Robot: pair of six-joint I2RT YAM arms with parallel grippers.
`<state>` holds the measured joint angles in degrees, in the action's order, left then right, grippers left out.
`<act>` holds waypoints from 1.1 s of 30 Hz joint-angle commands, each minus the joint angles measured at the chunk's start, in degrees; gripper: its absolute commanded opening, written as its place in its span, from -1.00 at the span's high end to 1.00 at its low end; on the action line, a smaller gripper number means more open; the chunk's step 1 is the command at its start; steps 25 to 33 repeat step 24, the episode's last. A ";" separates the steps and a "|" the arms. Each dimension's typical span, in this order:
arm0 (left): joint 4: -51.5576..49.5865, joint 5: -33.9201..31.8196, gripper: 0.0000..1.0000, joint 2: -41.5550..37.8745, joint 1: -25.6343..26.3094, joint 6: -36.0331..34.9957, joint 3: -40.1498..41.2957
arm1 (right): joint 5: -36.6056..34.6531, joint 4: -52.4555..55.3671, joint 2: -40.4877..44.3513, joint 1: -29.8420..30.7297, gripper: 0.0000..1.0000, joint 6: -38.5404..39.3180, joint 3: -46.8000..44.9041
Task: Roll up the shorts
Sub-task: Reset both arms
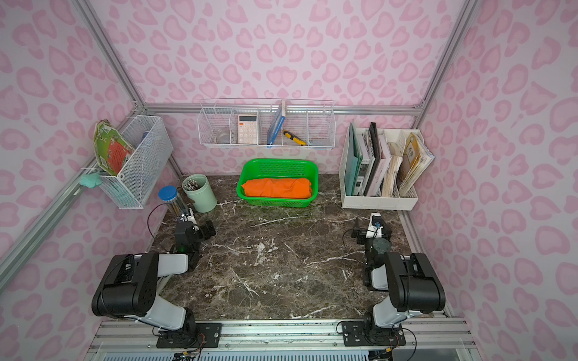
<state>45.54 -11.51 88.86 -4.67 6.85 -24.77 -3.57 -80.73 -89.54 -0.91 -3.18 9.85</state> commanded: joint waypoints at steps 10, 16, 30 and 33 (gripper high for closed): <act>-0.04 0.26 -0.99 -0.01 -0.16 -0.60 -0.13 | 0.06 1.01 -0.08 0.19 -1.00 0.37 0.81; -0.41 0.34 -0.99 0.17 -0.17 -0.44 -0.40 | 0.12 1.01 -0.04 0.20 -1.00 0.30 0.79; -0.16 0.26 -0.99 0.00 -0.12 -0.56 -0.32 | 0.14 1.03 -0.09 0.20 -1.00 0.29 0.79; -0.16 0.26 -0.99 0.00 -0.12 -0.56 -0.32 | 0.14 1.03 -0.09 0.20 -1.00 0.29 0.79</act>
